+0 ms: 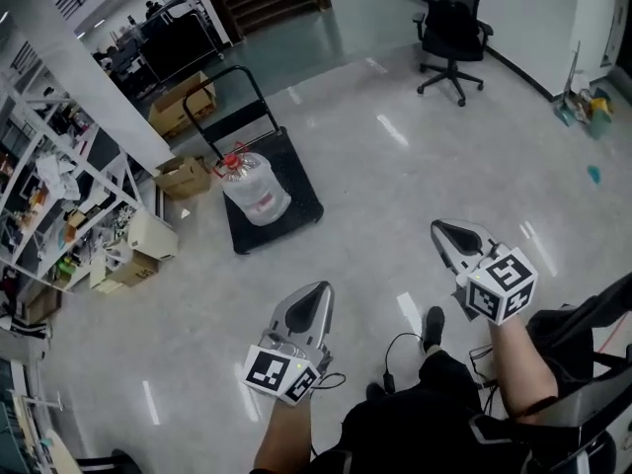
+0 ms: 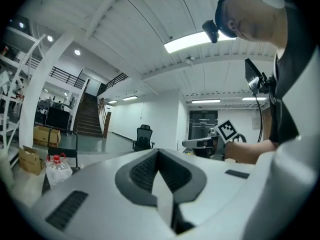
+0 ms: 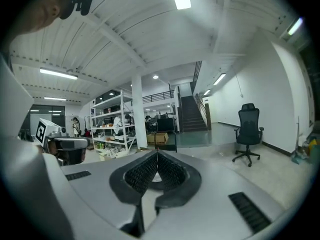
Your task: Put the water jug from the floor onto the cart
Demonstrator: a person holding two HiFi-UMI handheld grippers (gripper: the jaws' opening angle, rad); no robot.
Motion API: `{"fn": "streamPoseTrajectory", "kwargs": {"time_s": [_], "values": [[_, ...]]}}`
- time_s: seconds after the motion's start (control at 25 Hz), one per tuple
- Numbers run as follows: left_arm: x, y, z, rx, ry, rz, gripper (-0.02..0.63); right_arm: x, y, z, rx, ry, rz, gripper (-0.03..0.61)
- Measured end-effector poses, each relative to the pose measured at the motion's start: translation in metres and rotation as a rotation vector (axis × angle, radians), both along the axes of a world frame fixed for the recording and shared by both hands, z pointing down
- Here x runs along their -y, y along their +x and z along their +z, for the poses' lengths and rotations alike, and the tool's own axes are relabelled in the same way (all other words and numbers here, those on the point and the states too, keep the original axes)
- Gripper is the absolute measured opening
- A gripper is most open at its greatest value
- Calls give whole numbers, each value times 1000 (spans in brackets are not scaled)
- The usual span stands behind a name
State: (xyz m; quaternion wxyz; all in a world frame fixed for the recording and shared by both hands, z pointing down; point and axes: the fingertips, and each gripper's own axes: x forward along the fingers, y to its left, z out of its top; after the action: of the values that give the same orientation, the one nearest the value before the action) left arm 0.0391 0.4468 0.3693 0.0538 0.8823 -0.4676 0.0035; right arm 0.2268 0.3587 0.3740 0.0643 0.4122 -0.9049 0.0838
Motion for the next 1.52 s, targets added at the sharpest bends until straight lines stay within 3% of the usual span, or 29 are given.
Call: {"fn": "streamPoseTrajectory", "kwargs": {"time_s": [0.2,0.4,0.68,1.08,1.52], "values": [[-58,-15,-11,-36,2,26,-8,-77,-20,-21,-51,14,-4,2],[-100,-13,-28,-20,22,39,-8,-115,-18,-34,-49,14,0,3],[-118,3,-45,5,41,-22,-8,-129,-1,-44,-29,34,-31,2],[-133,73,-60,30,39,-4,-8,-144,55,-47,-30,47,-46,2],[-132,92,-57,35,28,-19,-8,-142,68,-49,-13,57,-64,2]]}}
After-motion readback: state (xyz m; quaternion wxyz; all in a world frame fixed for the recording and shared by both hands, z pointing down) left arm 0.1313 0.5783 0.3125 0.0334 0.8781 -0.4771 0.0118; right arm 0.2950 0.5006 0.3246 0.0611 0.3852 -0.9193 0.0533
